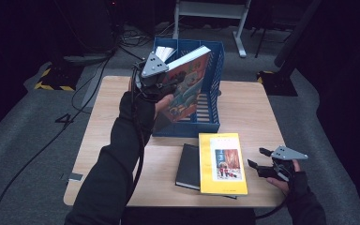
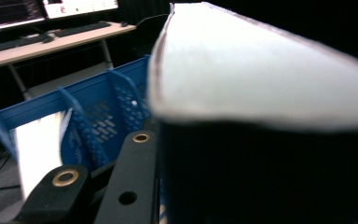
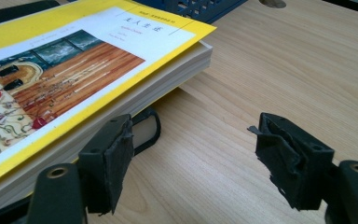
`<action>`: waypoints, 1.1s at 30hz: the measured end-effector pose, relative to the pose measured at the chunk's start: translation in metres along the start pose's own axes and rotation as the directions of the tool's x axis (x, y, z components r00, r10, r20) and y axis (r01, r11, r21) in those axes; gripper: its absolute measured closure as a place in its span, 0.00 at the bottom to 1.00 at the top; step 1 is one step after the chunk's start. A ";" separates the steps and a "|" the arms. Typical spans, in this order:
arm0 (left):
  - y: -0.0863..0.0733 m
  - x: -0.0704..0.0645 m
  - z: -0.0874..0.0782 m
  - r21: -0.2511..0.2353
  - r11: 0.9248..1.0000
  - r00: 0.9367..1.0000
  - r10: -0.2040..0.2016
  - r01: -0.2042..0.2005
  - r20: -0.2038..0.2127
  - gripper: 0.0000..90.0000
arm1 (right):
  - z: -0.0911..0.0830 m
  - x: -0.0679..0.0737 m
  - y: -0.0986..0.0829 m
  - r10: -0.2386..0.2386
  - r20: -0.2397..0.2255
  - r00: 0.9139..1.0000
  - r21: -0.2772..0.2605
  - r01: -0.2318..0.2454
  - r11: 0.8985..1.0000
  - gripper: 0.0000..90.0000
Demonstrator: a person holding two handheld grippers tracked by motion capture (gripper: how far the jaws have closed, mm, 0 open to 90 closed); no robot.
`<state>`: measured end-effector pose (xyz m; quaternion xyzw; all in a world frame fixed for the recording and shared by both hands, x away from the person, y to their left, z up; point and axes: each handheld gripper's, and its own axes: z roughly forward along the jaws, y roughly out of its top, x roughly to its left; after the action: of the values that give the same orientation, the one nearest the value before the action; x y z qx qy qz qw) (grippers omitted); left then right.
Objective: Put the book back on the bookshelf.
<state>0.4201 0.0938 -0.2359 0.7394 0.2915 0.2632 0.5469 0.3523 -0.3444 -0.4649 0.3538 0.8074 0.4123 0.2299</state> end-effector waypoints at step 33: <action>-0.007 0.029 0.087 0.100 0.986 0.964 -0.104 0.132 -0.244 0.82 | 0.005 0.006 -0.002 -0.047 0.026 0.999 0.030 0.046 0.998 0.31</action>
<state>0.5006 0.0595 -0.2636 0.7142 0.4132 0.2992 0.4792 0.3510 -0.3383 -0.4701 0.3437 0.8183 0.3902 0.2448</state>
